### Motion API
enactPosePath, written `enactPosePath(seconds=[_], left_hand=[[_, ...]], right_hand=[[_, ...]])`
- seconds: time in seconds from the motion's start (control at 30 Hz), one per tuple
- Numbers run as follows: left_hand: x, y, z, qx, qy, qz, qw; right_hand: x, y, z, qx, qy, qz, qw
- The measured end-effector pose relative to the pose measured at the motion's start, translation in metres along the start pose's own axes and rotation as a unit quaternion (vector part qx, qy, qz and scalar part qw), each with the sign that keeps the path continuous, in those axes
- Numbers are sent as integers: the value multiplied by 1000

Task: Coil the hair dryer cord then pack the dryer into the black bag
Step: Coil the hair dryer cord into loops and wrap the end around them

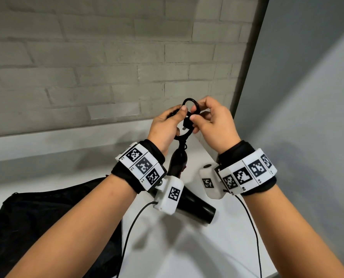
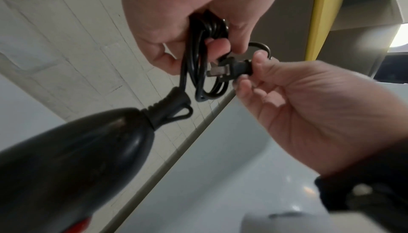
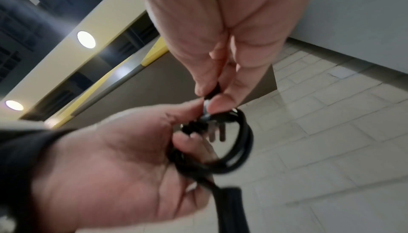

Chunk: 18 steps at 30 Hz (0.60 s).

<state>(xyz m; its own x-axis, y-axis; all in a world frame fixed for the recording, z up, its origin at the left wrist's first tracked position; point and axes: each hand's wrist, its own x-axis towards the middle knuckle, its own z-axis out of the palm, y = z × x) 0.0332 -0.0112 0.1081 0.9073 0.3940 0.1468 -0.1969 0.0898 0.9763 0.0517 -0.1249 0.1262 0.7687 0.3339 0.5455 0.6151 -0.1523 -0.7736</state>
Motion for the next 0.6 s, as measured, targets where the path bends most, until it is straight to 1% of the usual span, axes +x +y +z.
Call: enactPosePath(seconds=[0.07, 0.13, 0.27, 0.33, 0.4, 0.5, 0.6], left_hand=[[0, 2, -3, 8, -5, -9, 1000], [1, 3, -7, 19, -11, -19, 1000], [0, 3, -13, -3, -40, -40, 998], [-3, 6, -14, -27, -50, -51, 997], [-6, 8, -13, -39, -53, -54, 996], [-10, 15, -10, -35, -46, -55, 997], [-14, 20, -9, -32, -60, -61, 996]], right_hand=[[-1, 9, 8, 8, 31, -2, 999], [-3, 18, 15, -15, 45, 1, 999], [-7, 26, 25, -46, 47, -7, 998], [-8, 26, 29, -81, 47, -32, 995], [-10, 25, 33, -126, 44, -61, 989], [-11, 23, 41, -174, 39, -85, 980], [-10, 23, 43, -167, 65, -83, 980]])
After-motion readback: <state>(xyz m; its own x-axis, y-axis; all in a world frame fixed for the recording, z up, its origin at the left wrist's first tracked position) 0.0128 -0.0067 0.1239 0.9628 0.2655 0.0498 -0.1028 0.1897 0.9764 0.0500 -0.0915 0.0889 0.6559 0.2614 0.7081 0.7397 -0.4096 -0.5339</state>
